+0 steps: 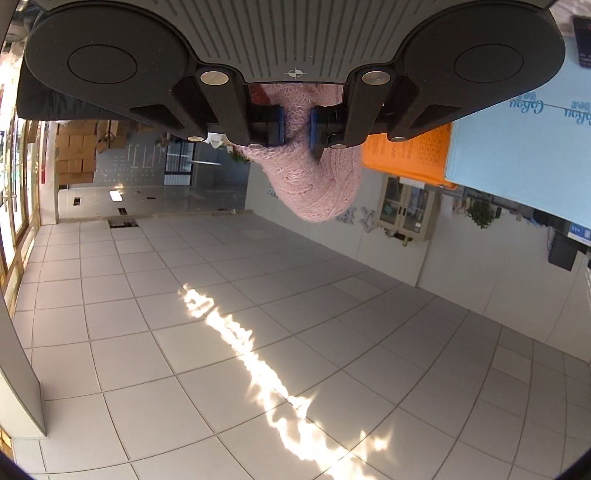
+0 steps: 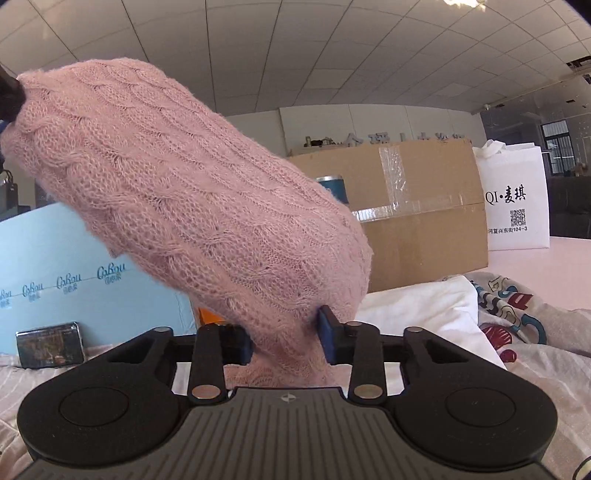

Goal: Fold clothes
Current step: 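Lift the pink sweater up off the bed with both tools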

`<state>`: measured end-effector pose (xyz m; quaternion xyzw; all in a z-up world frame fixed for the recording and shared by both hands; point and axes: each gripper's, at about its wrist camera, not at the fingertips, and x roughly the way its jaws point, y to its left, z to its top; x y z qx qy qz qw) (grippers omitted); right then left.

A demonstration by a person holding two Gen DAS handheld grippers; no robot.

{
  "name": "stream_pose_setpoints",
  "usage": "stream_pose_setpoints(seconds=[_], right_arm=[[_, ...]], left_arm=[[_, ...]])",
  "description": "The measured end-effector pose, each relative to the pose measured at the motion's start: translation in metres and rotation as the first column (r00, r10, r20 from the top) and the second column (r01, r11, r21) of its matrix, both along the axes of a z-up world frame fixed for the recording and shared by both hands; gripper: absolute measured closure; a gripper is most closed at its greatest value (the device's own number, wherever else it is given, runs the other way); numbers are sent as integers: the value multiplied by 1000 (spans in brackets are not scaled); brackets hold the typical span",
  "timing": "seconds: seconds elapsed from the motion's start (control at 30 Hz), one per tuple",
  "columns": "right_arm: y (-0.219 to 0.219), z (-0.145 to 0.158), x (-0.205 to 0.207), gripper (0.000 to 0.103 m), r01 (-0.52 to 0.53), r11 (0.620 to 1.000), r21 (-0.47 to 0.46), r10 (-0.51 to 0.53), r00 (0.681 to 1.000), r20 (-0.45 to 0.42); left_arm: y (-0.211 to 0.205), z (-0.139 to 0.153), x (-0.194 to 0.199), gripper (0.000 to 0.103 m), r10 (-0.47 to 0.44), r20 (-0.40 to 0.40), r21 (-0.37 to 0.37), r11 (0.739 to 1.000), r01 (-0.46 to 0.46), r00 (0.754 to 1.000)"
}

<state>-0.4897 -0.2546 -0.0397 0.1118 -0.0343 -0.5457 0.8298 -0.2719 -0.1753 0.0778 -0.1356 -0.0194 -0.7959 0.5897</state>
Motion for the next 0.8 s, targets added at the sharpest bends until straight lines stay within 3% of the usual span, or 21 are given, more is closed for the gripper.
stream_pose_setpoints(seconds=[0.1,0.2,0.33,0.43,0.53,0.63,0.8], right_arm=[[13,14,-3,87,-79,995,-52,83,994,76],[36,37,10,88,-165,977,-133,177,981,84],[58,64,39,89,-300,939,-168,319,942,103],[76,85,62,90,-421,891,-167,444,885,139],[97,101,81,90,-559,813,-161,581,794,176],[111,101,98,90,-622,771,-137,636,758,143],[131,65,132,89,-671,738,72,673,740,1]], left_arm=[[29,13,23,93,47,-20,-68,997,-49,999],[58,26,48,92,105,-43,-127,986,-110,994],[103,44,83,93,201,-70,-190,959,-211,977],[125,28,98,93,264,-34,-98,959,-266,964],[148,12,113,92,322,8,-6,947,-322,947],[171,-4,127,91,375,56,83,922,-378,925],[209,-31,152,87,447,146,223,854,-470,882]])
